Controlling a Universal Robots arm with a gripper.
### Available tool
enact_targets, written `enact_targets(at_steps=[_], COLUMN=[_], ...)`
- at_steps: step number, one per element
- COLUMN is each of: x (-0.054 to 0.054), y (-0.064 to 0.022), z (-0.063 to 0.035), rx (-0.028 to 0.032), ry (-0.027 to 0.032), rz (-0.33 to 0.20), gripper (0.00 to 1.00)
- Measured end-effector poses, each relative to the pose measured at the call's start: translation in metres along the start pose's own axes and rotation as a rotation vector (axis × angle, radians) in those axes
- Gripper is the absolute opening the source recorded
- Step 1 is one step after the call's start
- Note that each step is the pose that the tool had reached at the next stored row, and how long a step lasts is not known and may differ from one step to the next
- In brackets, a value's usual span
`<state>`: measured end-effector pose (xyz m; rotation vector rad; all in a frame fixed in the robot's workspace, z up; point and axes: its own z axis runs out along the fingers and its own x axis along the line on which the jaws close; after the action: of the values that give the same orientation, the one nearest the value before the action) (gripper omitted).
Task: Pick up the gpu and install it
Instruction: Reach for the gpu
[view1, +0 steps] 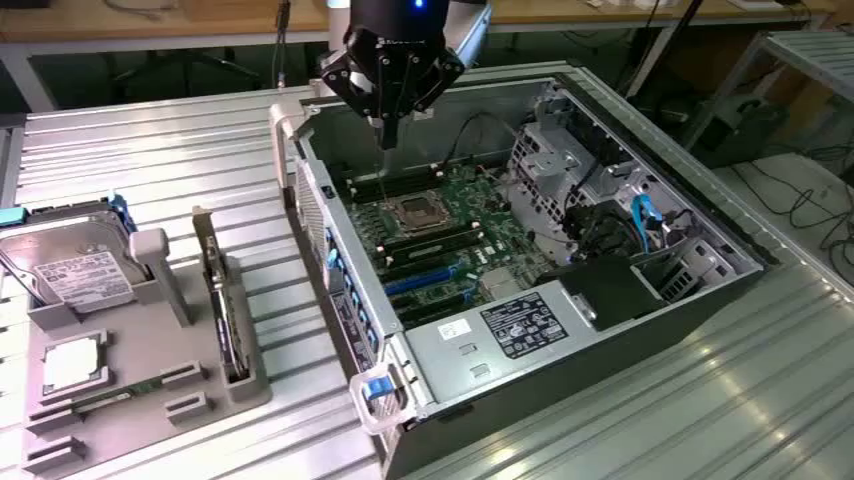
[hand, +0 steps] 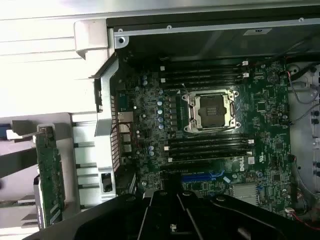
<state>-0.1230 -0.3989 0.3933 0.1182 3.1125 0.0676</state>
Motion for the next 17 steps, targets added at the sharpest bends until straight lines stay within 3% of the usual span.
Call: enact_targets(at_steps=[3,17], x=[0.008,0.014], y=[-0.0006,-0.0011], z=[-0.0001,-0.0002], rx=[-0.0001,-0.0001], ry=[0.0,0.0], rz=[0.0,0.0], gripper=[0.11,0.11])
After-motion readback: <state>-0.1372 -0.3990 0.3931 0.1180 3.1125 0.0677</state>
